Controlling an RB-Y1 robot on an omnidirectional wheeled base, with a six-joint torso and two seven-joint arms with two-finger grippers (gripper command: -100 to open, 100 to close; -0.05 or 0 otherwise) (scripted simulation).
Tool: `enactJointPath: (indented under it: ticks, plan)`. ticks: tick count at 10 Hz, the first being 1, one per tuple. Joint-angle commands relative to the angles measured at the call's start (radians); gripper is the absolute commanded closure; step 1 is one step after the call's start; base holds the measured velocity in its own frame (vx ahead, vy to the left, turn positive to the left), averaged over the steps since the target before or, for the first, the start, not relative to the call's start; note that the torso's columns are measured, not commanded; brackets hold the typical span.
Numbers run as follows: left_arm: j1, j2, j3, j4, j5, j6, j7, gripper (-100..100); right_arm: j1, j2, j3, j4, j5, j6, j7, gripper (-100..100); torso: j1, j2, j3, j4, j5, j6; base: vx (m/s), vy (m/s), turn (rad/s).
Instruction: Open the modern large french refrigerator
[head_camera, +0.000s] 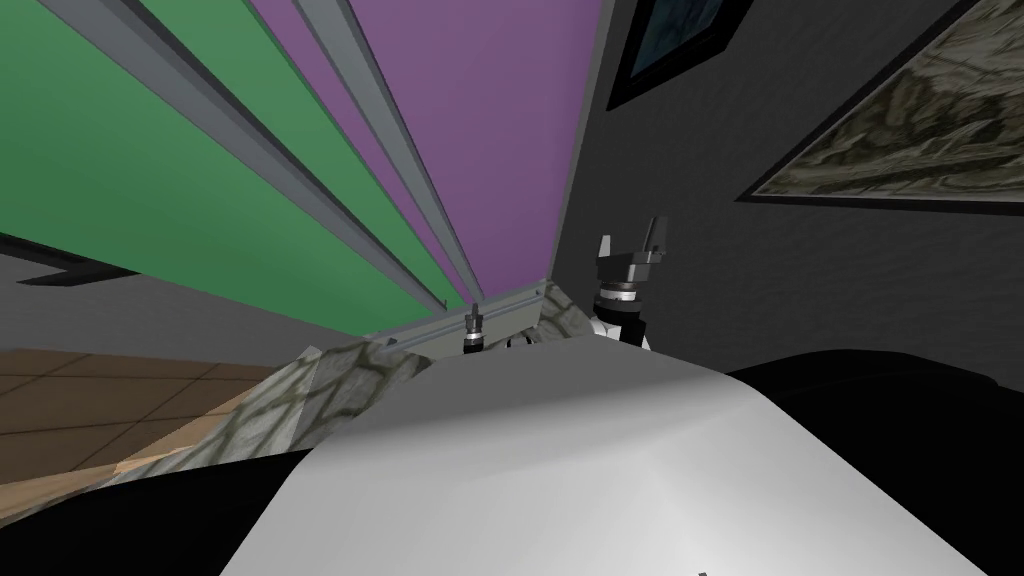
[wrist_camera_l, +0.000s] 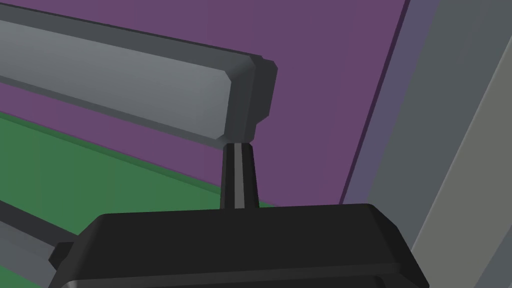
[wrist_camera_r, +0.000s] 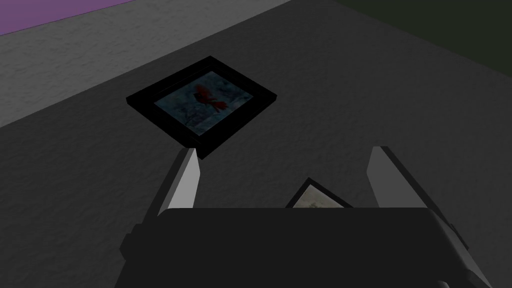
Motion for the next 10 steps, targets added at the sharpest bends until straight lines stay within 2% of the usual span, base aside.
enactJointPath:
  ticks: [1, 3, 6, 10]
  plan:
    - [-0.007, 0.05, -0.015, -0.004, 0.01, 0.013, 0.023, -100, 0.0, 0.0, 0.0, 0.0, 0.0, 0.0, 0.0, 0, 0.001, 0.004, 0.002, 0.003, -0.001, -0.001, -0.006, 0.05, -0.075]
    - [-0.022, 0.075, -0.043, -0.01, 0.029, 0.038, 0.066, -100, 0.0, 0.0, 0.0, 0.0, 0.0, 0.0, 0.0, 0, 0.003, 0.007, 0.004, 0.006, -0.002, -0.002, -0.025, 0.094, -0.136]
    - [-0.035, 0.073, -0.07, -0.017, 0.047, 0.062, 0.107, -100, 0.0, 0.0, 0.0, 0.0, 0.0, 0.0, 0.0, 0, 0.006, 0.01, 0.004, 0.017, -0.006, -0.007, -0.016, 0.1, -0.09]
    - [-0.054, 0.098, -0.105, -0.025, 0.072, 0.095, 0.162, -100, 0.0, 0.0, 0.0, 0.0, 0.0, 0.0, 0.0, 0, 0.012, 0.001, -0.001, 0.015, -0.005, -0.01, -0.013, 0.082, -0.084]
